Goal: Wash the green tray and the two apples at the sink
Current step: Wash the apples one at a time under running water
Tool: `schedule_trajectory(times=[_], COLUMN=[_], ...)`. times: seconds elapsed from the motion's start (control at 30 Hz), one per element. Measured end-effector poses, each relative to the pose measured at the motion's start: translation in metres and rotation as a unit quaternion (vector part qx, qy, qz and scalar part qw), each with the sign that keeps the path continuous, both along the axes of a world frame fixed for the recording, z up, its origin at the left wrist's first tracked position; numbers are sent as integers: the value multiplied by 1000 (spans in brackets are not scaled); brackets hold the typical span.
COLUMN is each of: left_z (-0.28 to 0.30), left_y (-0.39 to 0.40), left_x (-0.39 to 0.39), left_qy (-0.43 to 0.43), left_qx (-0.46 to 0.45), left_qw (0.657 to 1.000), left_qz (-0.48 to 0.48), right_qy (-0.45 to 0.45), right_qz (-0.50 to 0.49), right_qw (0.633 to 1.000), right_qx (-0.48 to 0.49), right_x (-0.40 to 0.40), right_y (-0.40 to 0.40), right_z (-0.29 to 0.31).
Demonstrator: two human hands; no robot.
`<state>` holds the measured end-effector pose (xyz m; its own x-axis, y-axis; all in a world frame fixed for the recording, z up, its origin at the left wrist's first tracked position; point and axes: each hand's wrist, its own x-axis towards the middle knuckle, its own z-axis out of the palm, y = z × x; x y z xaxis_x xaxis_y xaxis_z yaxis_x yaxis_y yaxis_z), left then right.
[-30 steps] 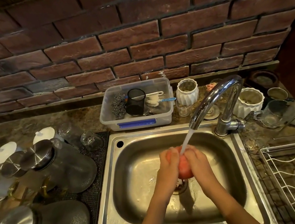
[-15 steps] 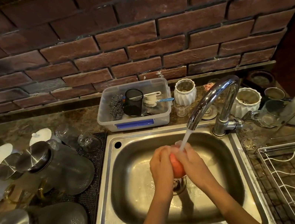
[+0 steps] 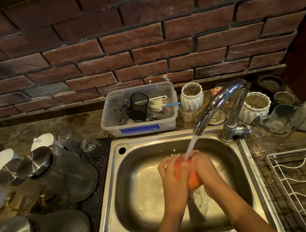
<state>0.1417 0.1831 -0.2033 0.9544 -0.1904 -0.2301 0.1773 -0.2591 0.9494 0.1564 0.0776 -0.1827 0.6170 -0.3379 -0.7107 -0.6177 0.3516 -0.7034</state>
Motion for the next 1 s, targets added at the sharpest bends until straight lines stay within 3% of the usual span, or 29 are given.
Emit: schedule_trajectory(times=[0.1, 0.2, 0.33, 0.47, 0.6, 0.73, 0.8, 0.83, 1.0], left_z=[1, 6, 18, 26, 24, 19, 15, 16, 28], left_y=[2, -5, -13, -12, -7, -5, -7, -10, -14], left_x=[8, 19, 29, 29, 23, 22, 22, 24, 42], left_qy=[-40, -3, 173, 294, 234, 129, 120, 135, 304], left_qx=[21, -18, -131, -181, -143, -111, -85, -86, -131], left_qw=[998, 1000, 961, 925, 958, 985, 989, 986, 920], left_qz=[-38, 16, 172, 161, 89, 21, 27, 55, 209], right_qy=[33, -72, -213, -248, -201, -20, 59, 58, -217], right_qz=[-18, -14, 106, 102, 25, 26, 56, 74, 150], right_qw=[998, 997, 971, 957, 972, 997, 995, 993, 958], right_qx=[48, 25, -25, -112, -114, -65, -59, -72, -110], right_x=[-2, -11, -28, -28, -18, 1, 4, 1, -32], right_y=[1, 5, 11, 17, 20, 9, 7, 6, 11], right_z=[4, 5, -1, -6, -7, -9, -4, -5, -15])
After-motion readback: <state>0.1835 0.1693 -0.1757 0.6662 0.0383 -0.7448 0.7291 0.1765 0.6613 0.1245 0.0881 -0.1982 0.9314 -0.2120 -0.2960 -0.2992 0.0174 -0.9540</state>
